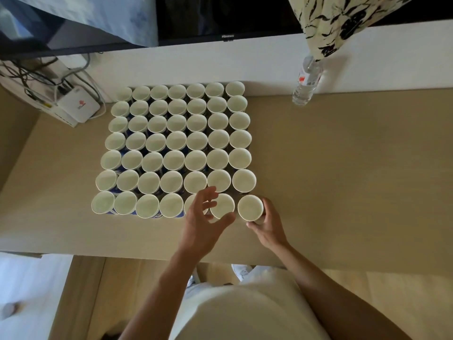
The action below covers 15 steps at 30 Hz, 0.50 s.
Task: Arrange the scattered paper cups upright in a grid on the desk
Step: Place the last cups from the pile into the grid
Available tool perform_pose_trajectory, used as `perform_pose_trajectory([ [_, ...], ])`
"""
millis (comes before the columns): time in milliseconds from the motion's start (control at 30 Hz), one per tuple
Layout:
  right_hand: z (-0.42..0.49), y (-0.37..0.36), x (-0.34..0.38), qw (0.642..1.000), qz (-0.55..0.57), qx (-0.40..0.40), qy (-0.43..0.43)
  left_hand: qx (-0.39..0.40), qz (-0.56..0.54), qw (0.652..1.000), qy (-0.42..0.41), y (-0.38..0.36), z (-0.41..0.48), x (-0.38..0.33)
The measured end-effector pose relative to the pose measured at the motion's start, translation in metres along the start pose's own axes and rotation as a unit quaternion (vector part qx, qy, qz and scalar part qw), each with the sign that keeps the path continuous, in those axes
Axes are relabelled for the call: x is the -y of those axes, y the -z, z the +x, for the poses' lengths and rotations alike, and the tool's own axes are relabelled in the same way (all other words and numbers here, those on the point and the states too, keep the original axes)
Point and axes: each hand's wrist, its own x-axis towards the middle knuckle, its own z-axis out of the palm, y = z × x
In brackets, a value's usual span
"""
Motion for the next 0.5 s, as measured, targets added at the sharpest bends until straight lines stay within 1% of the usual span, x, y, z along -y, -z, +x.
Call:
perform_pose_trajectory([
  [167, 0.0035, -0.0015, -0.0019, 0.999, 0.036, 0.005, -0.018, -0.006, 0.005, 1.0, 0.008, 0.0013, -0.0024, 0.0016],
  [500, 0.0071, -0.0023, -0.0064, 0.999, 0.048, 0.018, -0.009, -0.013, 0.008, 1.0, 0.016, -0.0036, -0.0035, -0.001],
])
